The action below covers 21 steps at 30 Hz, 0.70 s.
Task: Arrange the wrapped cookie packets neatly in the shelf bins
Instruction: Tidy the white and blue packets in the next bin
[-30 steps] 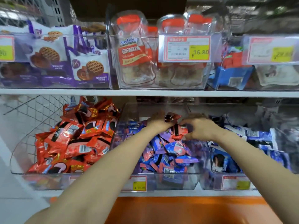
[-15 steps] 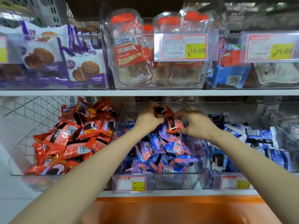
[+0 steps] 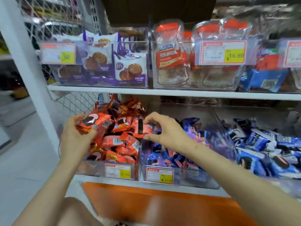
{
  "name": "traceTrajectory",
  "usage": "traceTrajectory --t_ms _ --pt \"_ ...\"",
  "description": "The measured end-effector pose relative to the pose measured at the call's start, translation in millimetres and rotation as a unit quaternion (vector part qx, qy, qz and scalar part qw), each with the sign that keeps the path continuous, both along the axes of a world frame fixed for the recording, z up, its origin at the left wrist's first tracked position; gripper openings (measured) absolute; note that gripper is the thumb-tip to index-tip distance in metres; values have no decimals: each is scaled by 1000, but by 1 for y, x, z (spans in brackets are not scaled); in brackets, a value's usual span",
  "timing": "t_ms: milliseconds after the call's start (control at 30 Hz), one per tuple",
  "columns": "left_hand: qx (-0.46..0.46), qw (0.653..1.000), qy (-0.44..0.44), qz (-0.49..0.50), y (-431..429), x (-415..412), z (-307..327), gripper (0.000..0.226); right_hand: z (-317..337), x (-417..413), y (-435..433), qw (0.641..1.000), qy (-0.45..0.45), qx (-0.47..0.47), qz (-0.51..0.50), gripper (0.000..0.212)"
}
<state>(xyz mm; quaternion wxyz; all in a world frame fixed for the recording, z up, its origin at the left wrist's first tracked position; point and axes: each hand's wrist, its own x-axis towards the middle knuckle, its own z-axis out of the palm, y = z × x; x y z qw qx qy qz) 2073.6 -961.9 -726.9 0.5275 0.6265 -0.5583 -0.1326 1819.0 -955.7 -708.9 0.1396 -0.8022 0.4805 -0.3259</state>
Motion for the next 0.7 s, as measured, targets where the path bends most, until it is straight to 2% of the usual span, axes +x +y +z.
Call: traceTrajectory --t_ms 67,133,233,333,467,600,700 --pt "-2 999 10 37 5 19 -4 58 0 25 -5 1000 20 -20 5 38" --pt "4 999 0 46 9 32 -10 57 -3 47 -8 996 80 -40 13 37" --pt "11 999 -37 8 14 43 -22 40 -19 72 -9 977 179 -109 27 36" --pt "31 995 -93 -21 12 52 -36 35 -31 87 -11 969 193 -152 22 33" --pt "133 970 -203 7 9 56 -44 39 -34 102 -23 964 196 -177 -26 32" --pt "117 954 -265 83 4 49 -38 35 -34 114 -33 959 214 -175 -72 28" --pt "131 949 -273 83 -1 47 -36 34 -32 118 -32 952 223 -183 -98 30"
